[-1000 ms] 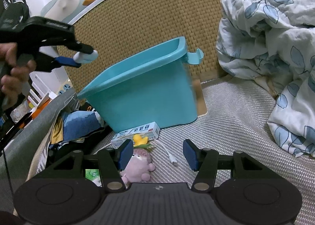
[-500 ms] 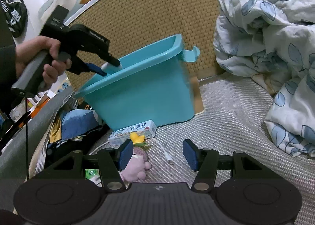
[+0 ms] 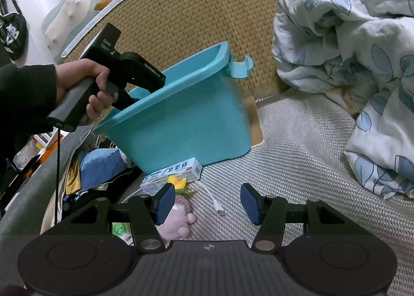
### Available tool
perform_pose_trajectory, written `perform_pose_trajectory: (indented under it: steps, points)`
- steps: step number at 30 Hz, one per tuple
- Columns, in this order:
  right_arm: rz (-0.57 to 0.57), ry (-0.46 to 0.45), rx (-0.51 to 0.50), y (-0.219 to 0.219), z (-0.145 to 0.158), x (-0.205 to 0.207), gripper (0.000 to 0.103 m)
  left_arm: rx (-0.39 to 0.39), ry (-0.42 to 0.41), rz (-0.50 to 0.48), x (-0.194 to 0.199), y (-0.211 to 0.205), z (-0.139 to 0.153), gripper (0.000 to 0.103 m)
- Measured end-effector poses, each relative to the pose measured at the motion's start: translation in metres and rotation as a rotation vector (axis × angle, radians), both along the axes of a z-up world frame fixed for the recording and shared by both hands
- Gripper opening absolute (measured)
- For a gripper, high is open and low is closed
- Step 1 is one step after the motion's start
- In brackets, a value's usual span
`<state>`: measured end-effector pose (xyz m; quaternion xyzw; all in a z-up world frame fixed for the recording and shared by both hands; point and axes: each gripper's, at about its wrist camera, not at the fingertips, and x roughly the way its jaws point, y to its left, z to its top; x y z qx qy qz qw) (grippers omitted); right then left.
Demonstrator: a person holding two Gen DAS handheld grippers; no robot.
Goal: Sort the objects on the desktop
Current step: 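Carry the white case with the left gripper over the teal bin, then lower the white case into the teal bin and open the left gripper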
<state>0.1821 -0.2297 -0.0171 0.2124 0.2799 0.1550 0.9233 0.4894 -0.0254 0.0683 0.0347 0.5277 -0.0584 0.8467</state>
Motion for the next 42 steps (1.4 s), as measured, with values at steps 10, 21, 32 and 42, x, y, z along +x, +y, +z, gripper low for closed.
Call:
perform_pose_trajectory:
  steps: [10,21,32,42]
  points:
    - [-0.019,0.012,0.013,-0.003,-0.004,-0.001,0.06,0.044,0.105,-0.043,0.009,-0.003,-0.019,0.047]
    - [-0.021,0.014,0.017,-0.004,-0.005,0.001,0.06,0.099,0.201,-0.121,0.023,-0.013,-0.02,0.047]
    - [-0.029,0.015,0.02,-0.005,-0.006,0.001,0.06,0.143,0.271,-0.159,0.023,-0.021,-0.028,0.047]
    - [-0.042,0.013,0.026,-0.007,-0.004,0.0,0.06,0.161,0.282,-0.163,0.026,-0.026,-0.037,0.047]
